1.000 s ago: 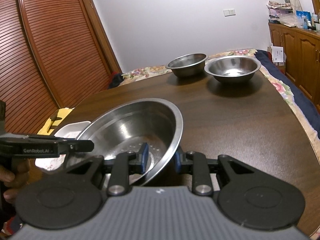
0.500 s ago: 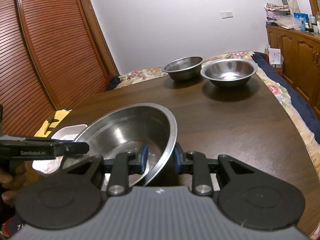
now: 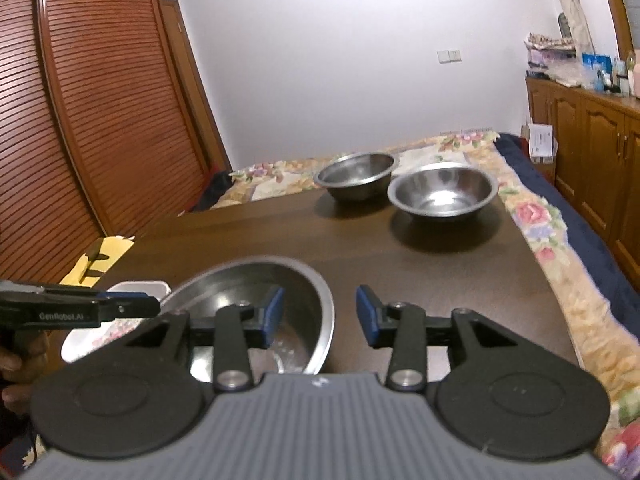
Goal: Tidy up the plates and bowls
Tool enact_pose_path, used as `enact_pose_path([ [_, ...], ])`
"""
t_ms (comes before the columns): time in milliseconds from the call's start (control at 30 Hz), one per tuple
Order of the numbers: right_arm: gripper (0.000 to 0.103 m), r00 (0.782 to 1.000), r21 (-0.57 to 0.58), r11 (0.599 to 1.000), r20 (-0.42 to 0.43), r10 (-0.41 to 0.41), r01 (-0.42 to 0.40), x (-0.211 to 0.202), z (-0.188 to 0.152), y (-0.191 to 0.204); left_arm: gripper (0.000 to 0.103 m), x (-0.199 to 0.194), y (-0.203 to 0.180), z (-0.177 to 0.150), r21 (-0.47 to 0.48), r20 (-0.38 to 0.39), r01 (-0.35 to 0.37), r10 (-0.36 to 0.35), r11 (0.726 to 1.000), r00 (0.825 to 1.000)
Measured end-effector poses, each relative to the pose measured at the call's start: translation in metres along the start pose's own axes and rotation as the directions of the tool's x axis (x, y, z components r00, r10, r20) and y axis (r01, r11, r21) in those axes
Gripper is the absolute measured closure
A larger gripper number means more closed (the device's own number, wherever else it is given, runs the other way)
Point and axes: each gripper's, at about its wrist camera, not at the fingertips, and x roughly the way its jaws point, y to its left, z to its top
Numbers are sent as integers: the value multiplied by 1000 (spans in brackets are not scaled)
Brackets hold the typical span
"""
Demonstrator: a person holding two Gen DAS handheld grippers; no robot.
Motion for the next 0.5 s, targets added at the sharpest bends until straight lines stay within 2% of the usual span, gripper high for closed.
enact_pose_path([
  [200, 55, 999, -44, 999, 36, -9, 10, -3, 21, -4, 69, -3, 1, 23, 23, 42, -11, 11, 1000, 999],
  [500, 54, 995, -117, 992, 90, -45, 55, 12, 63, -22, 68, 11, 0, 68, 91, 91, -6, -2, 996, 996],
])
